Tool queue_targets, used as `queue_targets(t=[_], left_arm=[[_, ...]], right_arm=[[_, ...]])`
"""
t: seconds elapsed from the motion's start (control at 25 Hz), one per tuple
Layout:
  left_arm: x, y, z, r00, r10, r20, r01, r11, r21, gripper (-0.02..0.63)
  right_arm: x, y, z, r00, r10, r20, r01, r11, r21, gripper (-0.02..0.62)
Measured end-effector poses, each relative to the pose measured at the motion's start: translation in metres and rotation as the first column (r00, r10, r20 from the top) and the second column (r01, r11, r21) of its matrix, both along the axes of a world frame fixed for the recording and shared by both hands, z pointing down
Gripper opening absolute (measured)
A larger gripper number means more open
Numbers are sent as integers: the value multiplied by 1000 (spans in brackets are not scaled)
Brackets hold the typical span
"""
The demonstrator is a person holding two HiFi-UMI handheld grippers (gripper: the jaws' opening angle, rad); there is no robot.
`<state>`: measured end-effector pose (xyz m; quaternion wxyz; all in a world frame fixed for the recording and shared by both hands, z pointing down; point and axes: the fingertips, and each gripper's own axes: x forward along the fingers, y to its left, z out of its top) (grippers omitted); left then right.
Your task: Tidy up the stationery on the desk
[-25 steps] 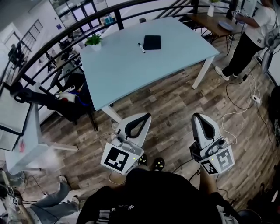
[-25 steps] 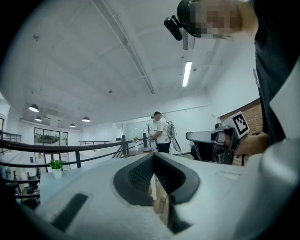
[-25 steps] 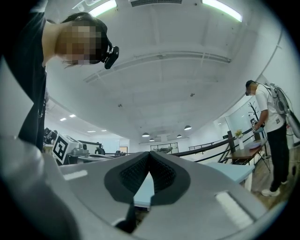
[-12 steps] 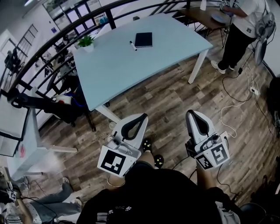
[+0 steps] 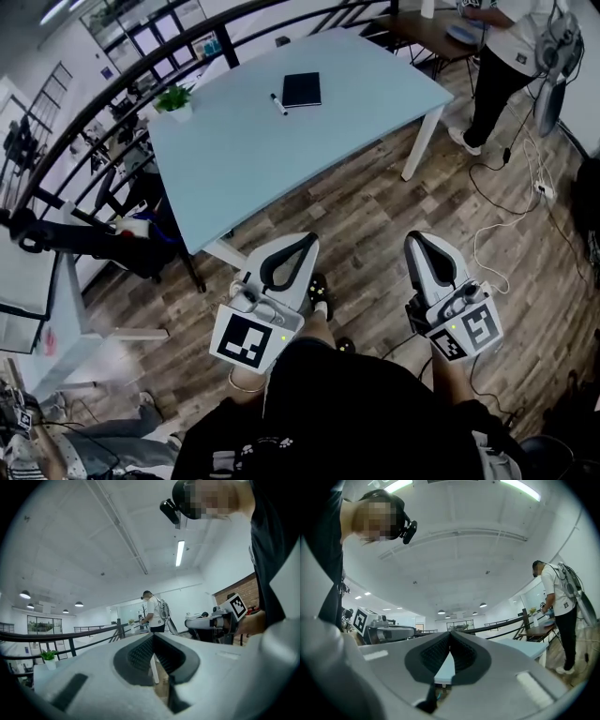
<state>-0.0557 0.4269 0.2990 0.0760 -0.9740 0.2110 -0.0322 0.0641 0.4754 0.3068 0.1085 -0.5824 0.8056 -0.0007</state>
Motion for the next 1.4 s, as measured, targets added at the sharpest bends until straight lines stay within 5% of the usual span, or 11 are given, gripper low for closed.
queue_targets(t=[1.4], left_arm=[[23, -303, 20, 999, 14, -46, -19, 994, -109, -8]], right_arm=[[12, -305, 18, 999, 40, -24, -42, 994, -104, -5]])
